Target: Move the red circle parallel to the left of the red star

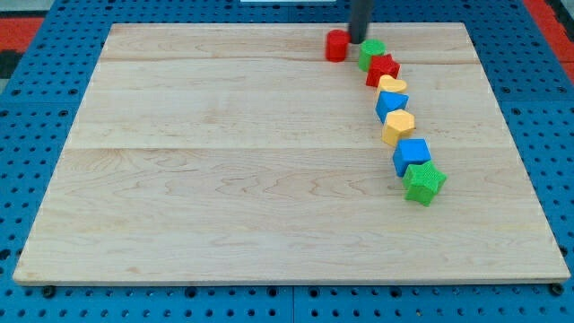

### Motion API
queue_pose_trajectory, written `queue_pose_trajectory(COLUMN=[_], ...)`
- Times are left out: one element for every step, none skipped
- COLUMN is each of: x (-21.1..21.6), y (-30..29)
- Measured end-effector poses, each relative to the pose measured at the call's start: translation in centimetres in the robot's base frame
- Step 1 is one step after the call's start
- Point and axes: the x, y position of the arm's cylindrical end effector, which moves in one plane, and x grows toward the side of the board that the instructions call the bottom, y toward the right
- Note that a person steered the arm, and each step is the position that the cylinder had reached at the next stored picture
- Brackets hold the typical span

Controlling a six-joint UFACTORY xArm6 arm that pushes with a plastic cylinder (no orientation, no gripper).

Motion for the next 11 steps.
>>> queue_pose_trajectory(x=[-0.1, -1.7, 0.0, 0.7, 1.3, 2.0, 3.1, 3.9, 3.9, 4.0, 5.7], y=[-2.2, 4.7, 0.9, -2.9, -3.2, -3.2, -3.5, -4.0, -8.0, -6.8, -5.9])
